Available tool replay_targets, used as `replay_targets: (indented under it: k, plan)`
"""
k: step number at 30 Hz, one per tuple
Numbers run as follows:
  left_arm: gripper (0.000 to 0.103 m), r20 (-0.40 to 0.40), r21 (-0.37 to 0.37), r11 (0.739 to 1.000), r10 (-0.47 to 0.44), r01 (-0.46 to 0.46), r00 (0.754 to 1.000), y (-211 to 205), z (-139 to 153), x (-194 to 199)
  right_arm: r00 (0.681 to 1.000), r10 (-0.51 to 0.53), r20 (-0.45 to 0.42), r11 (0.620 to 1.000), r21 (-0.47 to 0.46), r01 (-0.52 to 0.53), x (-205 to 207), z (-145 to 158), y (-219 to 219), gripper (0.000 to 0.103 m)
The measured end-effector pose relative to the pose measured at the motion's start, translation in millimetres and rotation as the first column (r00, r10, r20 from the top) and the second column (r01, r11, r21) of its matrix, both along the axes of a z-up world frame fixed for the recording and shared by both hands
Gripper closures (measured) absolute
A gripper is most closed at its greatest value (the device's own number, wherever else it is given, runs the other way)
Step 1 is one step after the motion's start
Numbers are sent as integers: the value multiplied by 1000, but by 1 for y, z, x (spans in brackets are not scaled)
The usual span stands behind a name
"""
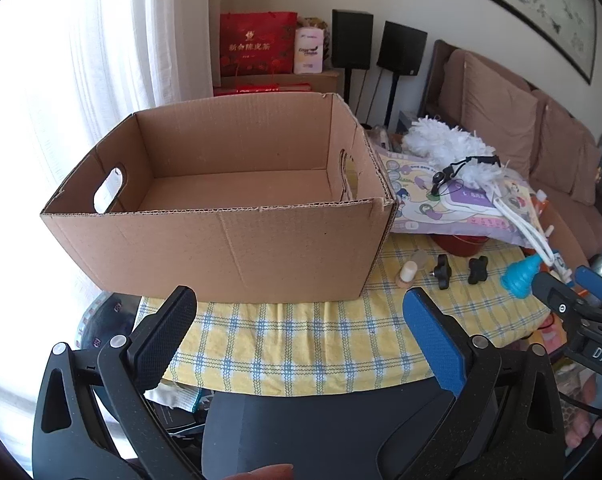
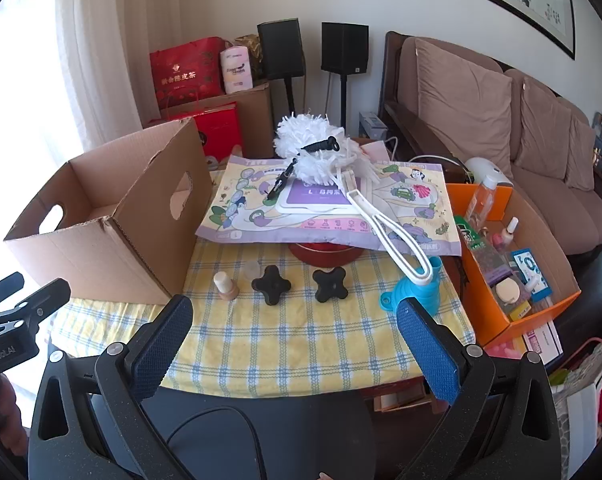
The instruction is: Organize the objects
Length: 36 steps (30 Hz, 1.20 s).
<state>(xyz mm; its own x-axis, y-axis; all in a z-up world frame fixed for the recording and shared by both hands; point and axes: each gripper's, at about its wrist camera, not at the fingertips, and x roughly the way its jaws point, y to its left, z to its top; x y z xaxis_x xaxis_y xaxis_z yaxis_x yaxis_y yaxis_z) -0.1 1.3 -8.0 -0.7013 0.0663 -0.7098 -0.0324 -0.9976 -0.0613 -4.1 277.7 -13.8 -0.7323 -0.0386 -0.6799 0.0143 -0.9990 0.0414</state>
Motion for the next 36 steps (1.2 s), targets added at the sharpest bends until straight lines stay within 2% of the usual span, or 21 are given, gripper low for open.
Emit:
replay_targets:
  k: [9, 22, 29, 36]
  plan:
    - [0, -47, -2, 998, -60, 60, 997, 9, 4, 2, 1000, 0, -2, 1000, 2, 0, 0, 0, 1, 0]
    - [0, -78, 33, 981, -187, 190, 979, 38, 11, -11, 1000, -15, -22, 1000, -28, 14, -1, 5, 34, 0]
    - [0, -100, 52, 961, -266, 272, 959, 69, 23, -44, 995, -81, -56, 997, -9, 81, -2, 14, 63, 0]
    - [0, -87, 58, 934, -346, 351, 934, 105, 34, -84, 992, -114, -60, 993, -6, 114, -6, 16, 84, 0]
